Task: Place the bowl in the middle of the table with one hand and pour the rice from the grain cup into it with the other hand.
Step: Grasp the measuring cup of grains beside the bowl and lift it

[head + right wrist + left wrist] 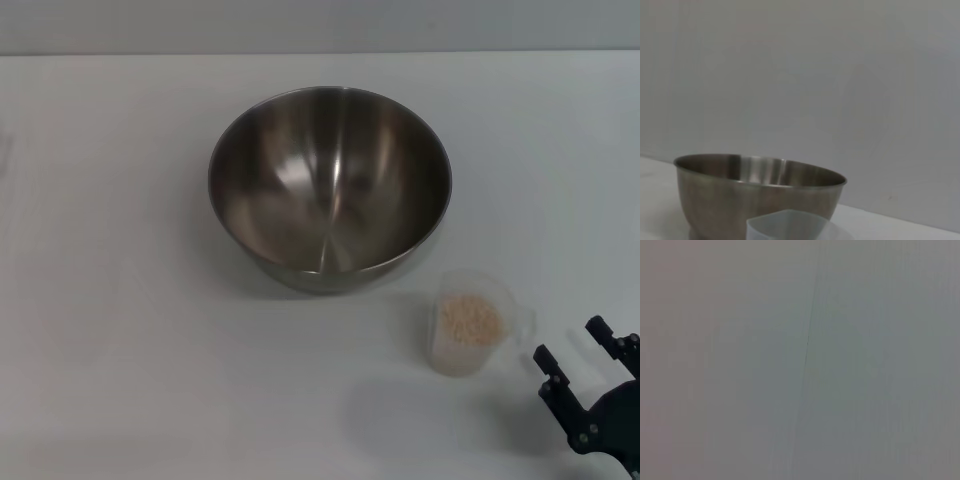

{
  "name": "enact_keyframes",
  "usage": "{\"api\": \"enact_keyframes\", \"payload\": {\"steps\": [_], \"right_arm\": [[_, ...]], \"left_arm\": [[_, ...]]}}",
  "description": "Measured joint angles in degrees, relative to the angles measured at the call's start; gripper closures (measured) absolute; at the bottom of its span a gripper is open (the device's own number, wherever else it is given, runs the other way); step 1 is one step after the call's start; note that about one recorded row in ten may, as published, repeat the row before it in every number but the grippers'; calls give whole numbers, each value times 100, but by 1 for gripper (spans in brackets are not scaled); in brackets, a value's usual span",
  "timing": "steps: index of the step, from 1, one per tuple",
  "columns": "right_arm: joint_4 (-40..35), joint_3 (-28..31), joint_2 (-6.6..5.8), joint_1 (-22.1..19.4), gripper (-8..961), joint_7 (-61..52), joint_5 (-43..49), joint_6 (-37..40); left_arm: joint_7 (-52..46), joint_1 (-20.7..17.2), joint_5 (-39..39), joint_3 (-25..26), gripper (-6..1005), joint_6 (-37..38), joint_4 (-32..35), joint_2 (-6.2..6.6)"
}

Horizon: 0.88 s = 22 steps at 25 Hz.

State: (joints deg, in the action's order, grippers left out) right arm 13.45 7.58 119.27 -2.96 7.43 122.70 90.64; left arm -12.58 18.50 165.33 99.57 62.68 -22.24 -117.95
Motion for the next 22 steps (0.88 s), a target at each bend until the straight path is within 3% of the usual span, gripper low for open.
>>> {"api": "enact_keyframes", "payload": {"steps": [22], "right_arm": [[-145, -2, 0, 250, 367, 19, 9, -270]], "left_arm": [[-4, -44, 10, -18, 154, 265, 1, -44]]}}
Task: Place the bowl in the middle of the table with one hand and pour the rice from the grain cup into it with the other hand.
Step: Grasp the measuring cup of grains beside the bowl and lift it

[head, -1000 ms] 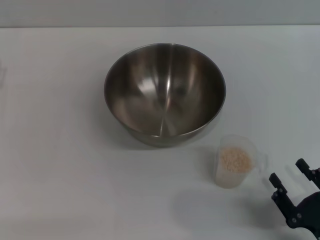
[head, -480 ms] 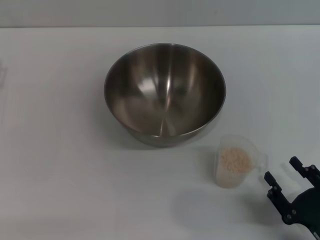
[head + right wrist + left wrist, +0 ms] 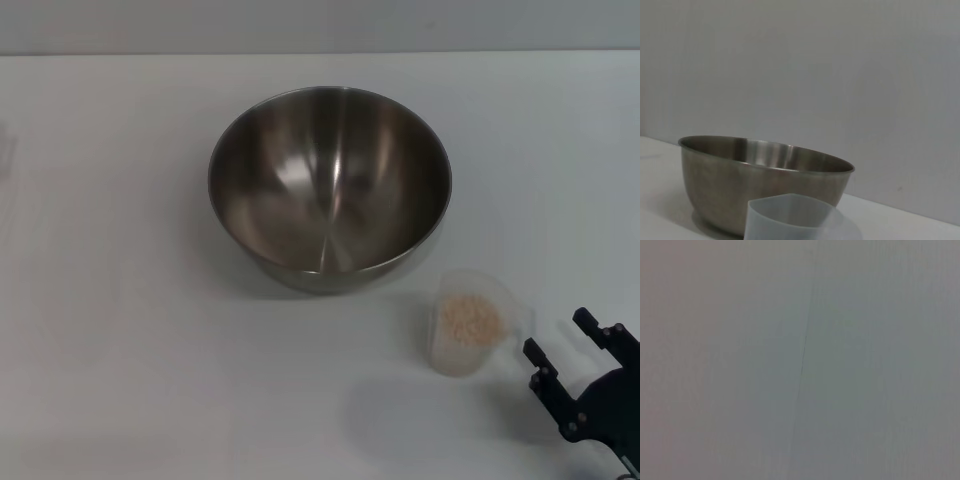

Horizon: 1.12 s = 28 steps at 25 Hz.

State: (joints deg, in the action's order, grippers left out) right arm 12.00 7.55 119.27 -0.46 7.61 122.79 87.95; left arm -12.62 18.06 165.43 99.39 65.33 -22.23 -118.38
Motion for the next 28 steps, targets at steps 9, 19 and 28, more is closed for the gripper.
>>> {"api": "enact_keyframes", "payload": {"steps": [9, 19, 28], "right_arm": [[-36, 0, 9, 188, 367, 3, -17, -103], [-13, 74, 16, 208, 368, 4, -53, -113], [-18, 196, 18, 296, 368, 4, -63, -179]], "left_arm": [[-3, -39, -5, 0, 154, 32, 0, -1], [-4, -6, -11, 44, 154, 32, 0, 17], [-4, 13, -10, 45, 154, 32, 0, 26]]}}
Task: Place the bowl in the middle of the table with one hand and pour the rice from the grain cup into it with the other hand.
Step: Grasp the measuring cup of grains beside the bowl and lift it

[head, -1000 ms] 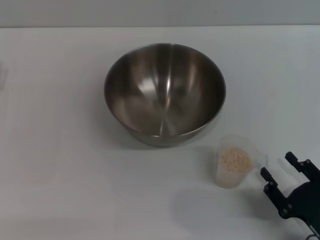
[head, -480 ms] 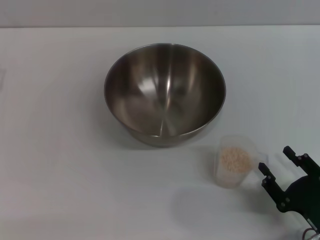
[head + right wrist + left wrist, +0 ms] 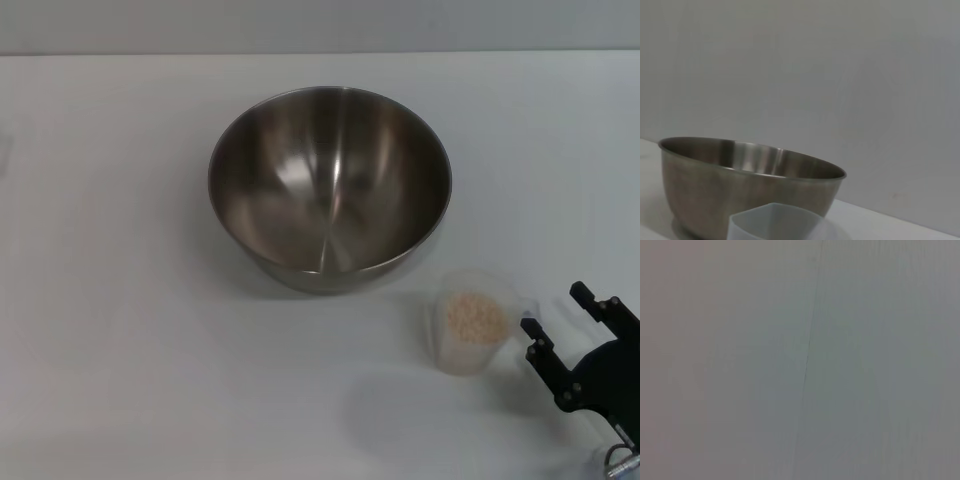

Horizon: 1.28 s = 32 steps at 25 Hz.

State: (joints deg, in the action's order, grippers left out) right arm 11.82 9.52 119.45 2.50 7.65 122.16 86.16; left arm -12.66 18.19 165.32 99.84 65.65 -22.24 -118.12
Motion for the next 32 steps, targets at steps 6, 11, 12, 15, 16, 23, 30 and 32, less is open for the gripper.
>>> {"api": "enact_keyframes", "payload": {"steps": [6, 11, 12, 15, 16, 23, 30, 32], "right_arm": [[-19, 116, -8, 34, 368, -2, 0, -13], [-22, 164, -10, 60, 368, -10, 0, -78], [-23, 165, -9, 73, 368, -10, 0, -105], [-29, 165, -4, 134, 367, -18, 0, -219], [-30, 165, -2, 152, 367, -27, 0, -242], [-31, 181, -1, 202, 386, -45, 0, -270], [-31, 191, 7, 248, 419, -48, 0, -303], [-28, 191, 8, 290, 428, -47, 1, -385]], "left_arm": [[0, -15, 0, 0, 154, 17, 0, 0], [0, -29, 1, -3, 154, 39, 0, -5], [0, -34, 0, -6, 154, 45, 0, -5], [0, -49, 0, -15, 154, 56, 0, -7], [0, -54, 0, -18, 154, 68, 0, -8], [0, -85, 0, -34, 154, 151, 0, -9], [-5, -104, 0, -33, 154, 193, -9, -9], [-7, -105, 0, -25, 154, 194, -9, -9]]}}
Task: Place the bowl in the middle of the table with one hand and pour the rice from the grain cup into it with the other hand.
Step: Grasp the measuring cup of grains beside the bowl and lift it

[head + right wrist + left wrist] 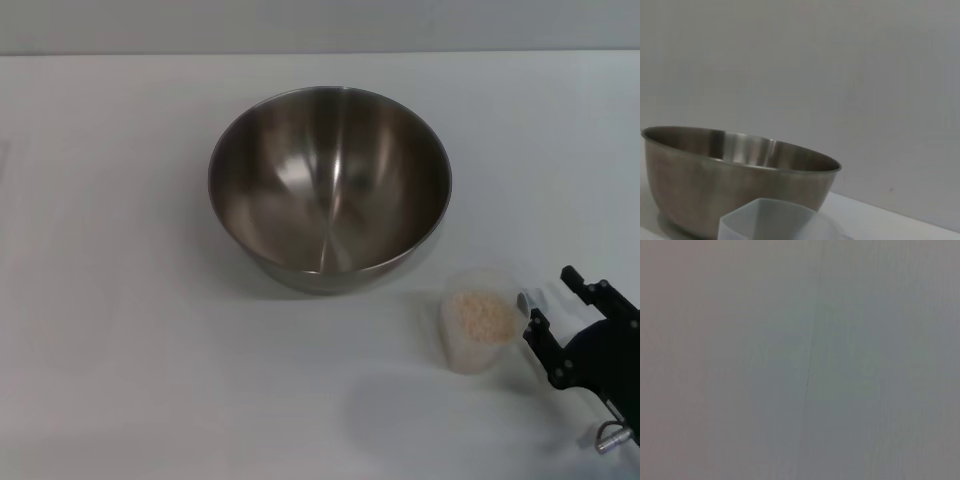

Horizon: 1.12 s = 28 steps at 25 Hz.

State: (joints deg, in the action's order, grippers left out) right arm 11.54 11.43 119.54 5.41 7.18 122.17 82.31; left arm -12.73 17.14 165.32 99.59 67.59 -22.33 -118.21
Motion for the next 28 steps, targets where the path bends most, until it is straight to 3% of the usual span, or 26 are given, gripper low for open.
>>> {"api": "enact_keyframes", "payload": {"steps": [5, 10, 17, 25, 28], "right_arm": [[4, 0, 1, 154, 452, -15, 0, -194], [3, 0, 1, 217, 682, -23, 0, -233], [26, 30, 6, 283, 873, -14, 0, -231], [58, 514, 23, 309, 917, -13, 0, -101], [108, 1039, 25, 225, 942, -15, -2, 441]], "left_arm": [[-2, 0, 0, 12, 154, 6, 0, 0], [-2, -12, -1, 8, 154, 8, -38, 0], [-2, -12, -1, 6, 154, -16, -44, 0], [2, 32, 1, 17, 154, -37, -39, 0], [7, 37, 0, 23, 154, -42, -44, 0]]}}
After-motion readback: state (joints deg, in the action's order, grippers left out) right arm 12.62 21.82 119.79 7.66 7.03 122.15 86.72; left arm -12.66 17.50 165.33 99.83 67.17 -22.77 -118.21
